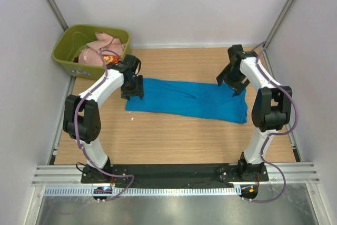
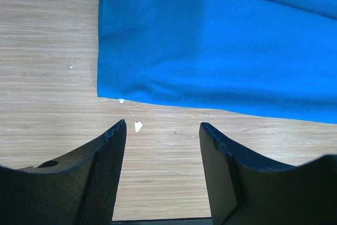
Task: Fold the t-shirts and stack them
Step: Fold the tshirt
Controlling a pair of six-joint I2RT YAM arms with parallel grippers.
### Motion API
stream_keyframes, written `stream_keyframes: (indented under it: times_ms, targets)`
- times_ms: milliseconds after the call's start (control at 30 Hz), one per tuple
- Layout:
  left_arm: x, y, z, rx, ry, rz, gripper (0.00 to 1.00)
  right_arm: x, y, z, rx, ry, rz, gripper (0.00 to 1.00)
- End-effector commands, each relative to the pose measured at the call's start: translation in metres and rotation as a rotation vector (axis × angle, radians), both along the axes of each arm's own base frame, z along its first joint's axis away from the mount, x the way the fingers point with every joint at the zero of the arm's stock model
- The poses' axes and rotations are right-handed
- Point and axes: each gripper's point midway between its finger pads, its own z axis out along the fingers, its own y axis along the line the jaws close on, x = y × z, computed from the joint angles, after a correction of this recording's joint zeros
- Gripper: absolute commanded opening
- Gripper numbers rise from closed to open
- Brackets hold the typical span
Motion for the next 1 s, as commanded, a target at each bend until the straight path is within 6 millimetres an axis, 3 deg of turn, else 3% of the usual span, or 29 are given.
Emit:
stream_keyframes:
  times_ms: [0,133,267,400,567,600,667,700,733,767,800,833,867,900,967]
  targets:
    - [0.011,-0.012,0.017,-0.061,-0.075,0.001,0.59,-0.034,-0.015,-0.014,0.014,0.065,-0.322,0.89]
    - [0.003,-0.009,0.022,-0.061,-0.093,0.005,0.59,-0.041,-0.027,-0.023,-0.047,0.073,-0.427,0.89]
    - [-0.011,-0.001,0.029,-0.054,-0.113,0.003,0.59,-0.037,-0.034,-0.053,-0.078,0.080,-0.516,0.88]
    - [-0.023,0.006,0.036,-0.039,-0.128,-0.010,0.59,-0.035,-0.048,-0.085,-0.120,0.109,-0.508,0.87]
    - [-0.041,0.014,0.038,-0.025,-0.122,-0.029,0.59,-0.017,-0.077,-0.106,-0.217,0.095,-0.418,0.87]
    - [-0.044,0.015,0.042,-0.025,-0.128,-0.030,0.59,-0.005,-0.095,-0.108,-0.250,0.088,-0.379,0.86]
    - [-0.050,0.017,0.041,-0.025,-0.119,-0.031,0.60,0.014,-0.102,-0.112,-0.279,0.078,-0.301,0.86]
    - [-0.054,0.016,0.041,-0.032,-0.110,-0.035,0.60,0.047,-0.106,-0.097,-0.292,0.010,-0.256,0.86]
    - [-0.056,0.016,0.041,-0.036,-0.106,-0.034,0.60,0.055,-0.111,-0.111,-0.350,0.052,-0.152,0.86]
    - [-0.058,0.015,0.041,-0.043,-0.102,-0.029,0.60,0.072,-0.111,-0.109,-0.369,0.035,-0.093,0.86]
    - [-0.060,0.014,0.041,-0.050,-0.095,-0.029,0.60,0.110,-0.111,-0.089,-0.391,-0.047,-0.062,0.87]
    - [-0.062,0.012,0.041,-0.065,-0.084,-0.029,0.60,0.117,-0.116,-0.083,-0.429,-0.023,0.015,0.87]
    - [-0.062,0.010,0.043,-0.075,-0.082,-0.023,0.60,0.128,-0.101,-0.091,-0.470,-0.010,0.075,0.87]
    - [-0.062,0.010,0.044,-0.077,-0.083,-0.020,0.60,0.149,-0.098,-0.062,-0.498,-0.074,0.081,0.89]
    - [-0.058,0.007,0.050,-0.086,-0.095,-0.014,0.60,0.161,-0.086,-0.033,-0.560,-0.119,0.120,0.89]
